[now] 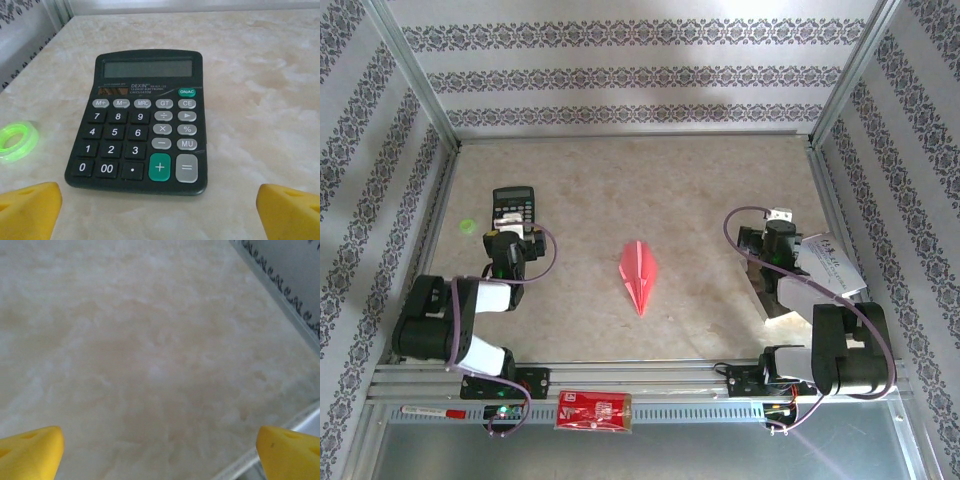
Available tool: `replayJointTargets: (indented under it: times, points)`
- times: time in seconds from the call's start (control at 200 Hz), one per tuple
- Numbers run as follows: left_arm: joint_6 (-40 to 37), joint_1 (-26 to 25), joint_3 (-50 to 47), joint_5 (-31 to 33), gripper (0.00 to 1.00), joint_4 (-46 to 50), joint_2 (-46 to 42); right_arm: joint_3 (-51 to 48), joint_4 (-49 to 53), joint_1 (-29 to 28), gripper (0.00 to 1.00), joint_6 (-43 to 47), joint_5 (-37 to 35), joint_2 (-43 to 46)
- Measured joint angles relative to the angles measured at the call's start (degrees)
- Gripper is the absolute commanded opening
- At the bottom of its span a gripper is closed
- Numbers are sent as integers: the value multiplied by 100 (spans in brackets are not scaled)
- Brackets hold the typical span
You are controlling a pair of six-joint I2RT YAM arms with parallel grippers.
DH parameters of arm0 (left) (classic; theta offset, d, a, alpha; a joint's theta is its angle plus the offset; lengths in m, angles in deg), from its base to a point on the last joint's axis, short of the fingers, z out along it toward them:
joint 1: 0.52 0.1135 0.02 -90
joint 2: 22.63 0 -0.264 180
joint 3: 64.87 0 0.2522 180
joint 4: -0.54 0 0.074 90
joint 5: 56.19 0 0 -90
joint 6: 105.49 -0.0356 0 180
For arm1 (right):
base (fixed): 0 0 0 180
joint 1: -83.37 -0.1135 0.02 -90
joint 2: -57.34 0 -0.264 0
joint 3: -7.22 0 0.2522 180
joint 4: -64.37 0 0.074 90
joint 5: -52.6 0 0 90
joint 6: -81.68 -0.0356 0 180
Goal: Fold a paper plane with a square sheet of paper (pick it up from the middle)
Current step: Reset both arms
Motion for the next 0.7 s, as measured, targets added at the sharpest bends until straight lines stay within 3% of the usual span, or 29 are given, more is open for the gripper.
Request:
replayJointTargets:
  times: [0.29, 0.575, 0.704]
  points:
    - [-26, 66, 201, -584, 100, -293, 409, -35, -1414, 468, 98, -162, 909, -551]
    - [-28, 66, 249, -737, 100, -293, 409, -219, -2138, 446, 98, -177, 1491, -745]
    - [-28, 66, 249, -752, 100, -293, 409, -361, -2734, 354, 98, -103, 1541, -1290]
